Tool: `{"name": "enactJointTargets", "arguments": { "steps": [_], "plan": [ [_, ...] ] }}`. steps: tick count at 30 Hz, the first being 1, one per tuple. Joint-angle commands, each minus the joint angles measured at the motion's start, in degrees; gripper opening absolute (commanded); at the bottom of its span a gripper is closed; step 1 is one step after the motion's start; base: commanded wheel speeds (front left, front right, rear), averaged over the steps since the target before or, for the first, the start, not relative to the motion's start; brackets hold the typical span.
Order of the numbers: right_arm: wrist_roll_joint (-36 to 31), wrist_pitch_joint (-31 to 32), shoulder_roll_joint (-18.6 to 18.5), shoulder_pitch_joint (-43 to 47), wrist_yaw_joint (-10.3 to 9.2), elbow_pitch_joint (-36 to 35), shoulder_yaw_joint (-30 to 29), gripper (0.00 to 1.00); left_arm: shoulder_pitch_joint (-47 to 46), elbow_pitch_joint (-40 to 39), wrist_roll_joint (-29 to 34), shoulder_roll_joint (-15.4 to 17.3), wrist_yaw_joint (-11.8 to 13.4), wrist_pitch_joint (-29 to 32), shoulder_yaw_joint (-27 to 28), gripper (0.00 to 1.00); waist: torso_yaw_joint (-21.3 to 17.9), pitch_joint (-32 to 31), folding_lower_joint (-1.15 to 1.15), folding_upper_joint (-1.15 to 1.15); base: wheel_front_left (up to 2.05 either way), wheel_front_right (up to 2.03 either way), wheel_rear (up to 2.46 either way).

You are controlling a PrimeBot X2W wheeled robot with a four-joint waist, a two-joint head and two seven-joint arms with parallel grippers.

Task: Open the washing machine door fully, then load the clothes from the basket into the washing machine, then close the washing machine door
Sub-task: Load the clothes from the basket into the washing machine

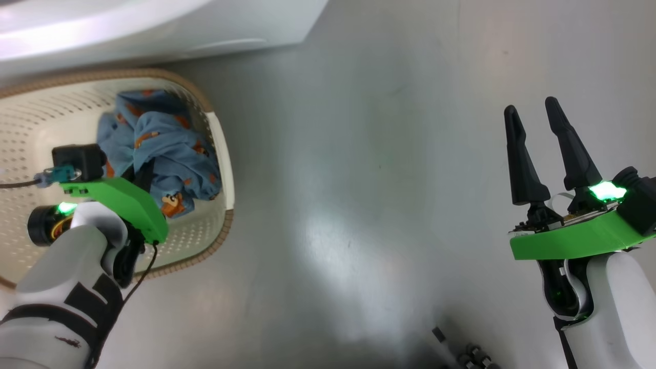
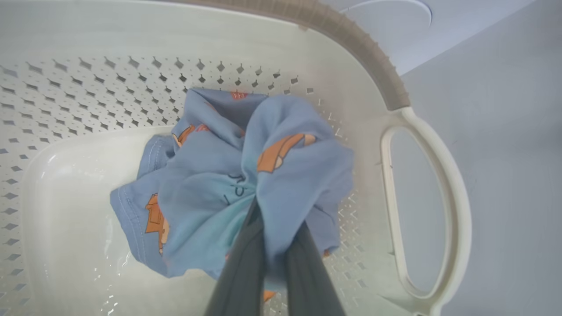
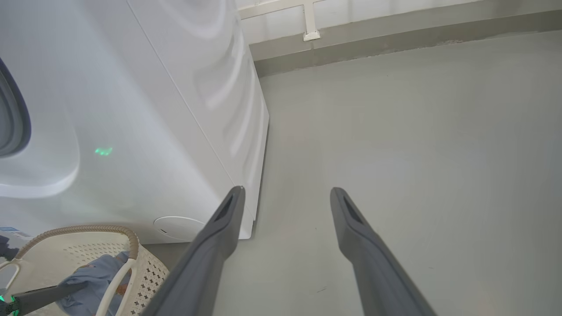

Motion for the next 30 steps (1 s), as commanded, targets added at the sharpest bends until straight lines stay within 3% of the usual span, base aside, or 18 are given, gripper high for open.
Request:
{"name": "enactJointTargets", "arguments": {
  "steps": [1,10,17,30],
  "plan": [
    [-0.7,-0.3,-0.5,2.5,0.16,-0.7,0.9,1.0,2.0,-1.3,-0.9,2.1,-0.2,-0.7,2.3,0.0,1.8,-3.8,0.0,0.0,0.0,0.0,0.0],
    [-0.4,-0.3,-1.5,4.9,0.16,0.9,1.0,1.0,9.1,-7.0,5.4,2.4,-0.2,-0.8,14.5,0.0,4.6,-12.6,0.0,0.0,0.0,0.0,0.0],
    [0.2,-0.3,-2.7,9.3,0.16,2.8,1.0,1.0,18.9,-14.7,14.9,1.0,-0.2,-0.8,27.1,0.0,6.6,-21.9,0.0,0.0,0.0,0.0,0.0],
    [0.8,-0.3,-4.1,15.7,0.16,3.6,-0.1,1.0,32.7,-30.6,28.4,-1.2,-0.2,-0.8,41.4,0.0,7.8,-31.9,0.0,0.0,0.0,0.0,0.0]
  ]
}}
